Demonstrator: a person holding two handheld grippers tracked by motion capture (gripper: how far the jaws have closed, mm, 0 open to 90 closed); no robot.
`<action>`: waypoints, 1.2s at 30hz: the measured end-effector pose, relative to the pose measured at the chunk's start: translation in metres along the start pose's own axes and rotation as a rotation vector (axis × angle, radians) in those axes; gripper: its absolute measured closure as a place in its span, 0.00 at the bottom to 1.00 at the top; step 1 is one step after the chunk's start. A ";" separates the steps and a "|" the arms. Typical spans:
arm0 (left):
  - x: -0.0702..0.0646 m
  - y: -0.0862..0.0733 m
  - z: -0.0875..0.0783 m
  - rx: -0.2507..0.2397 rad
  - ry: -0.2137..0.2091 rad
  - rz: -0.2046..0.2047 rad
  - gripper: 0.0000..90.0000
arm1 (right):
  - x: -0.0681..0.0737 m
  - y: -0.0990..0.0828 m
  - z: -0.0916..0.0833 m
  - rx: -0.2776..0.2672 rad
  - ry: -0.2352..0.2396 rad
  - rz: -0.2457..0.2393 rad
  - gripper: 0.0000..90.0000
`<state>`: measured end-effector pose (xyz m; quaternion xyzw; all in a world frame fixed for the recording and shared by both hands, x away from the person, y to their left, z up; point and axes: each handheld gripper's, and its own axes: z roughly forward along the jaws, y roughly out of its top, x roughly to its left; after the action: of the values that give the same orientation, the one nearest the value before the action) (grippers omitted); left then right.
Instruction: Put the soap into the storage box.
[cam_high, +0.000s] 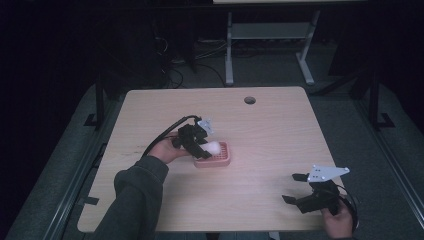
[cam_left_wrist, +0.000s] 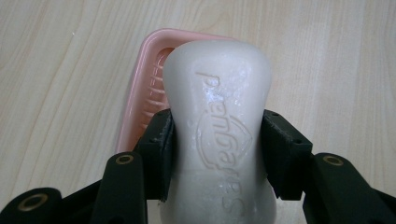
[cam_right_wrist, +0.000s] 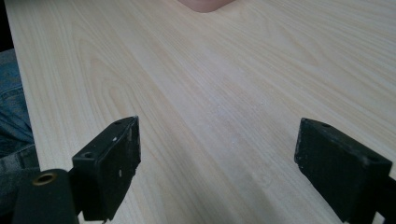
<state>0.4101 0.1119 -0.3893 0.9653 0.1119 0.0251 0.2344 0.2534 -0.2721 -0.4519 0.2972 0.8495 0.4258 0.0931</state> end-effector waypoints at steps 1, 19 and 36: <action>0.002 0.000 0.001 -0.002 -0.004 -0.005 0.55 | 0.000 0.000 0.000 -0.001 0.000 0.001 0.16; 0.009 0.011 0.017 0.019 -0.013 0.006 0.55 | -0.001 -0.001 -0.001 -0.004 0.000 0.002 0.16; 0.018 0.009 0.030 0.032 -0.025 -0.009 0.55 | -0.001 -0.001 0.000 0.003 0.007 0.006 0.16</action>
<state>0.4321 0.0950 -0.4121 0.9687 0.1136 0.0103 0.2204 0.2534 -0.2735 -0.4529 0.2986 0.8496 0.4257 0.0882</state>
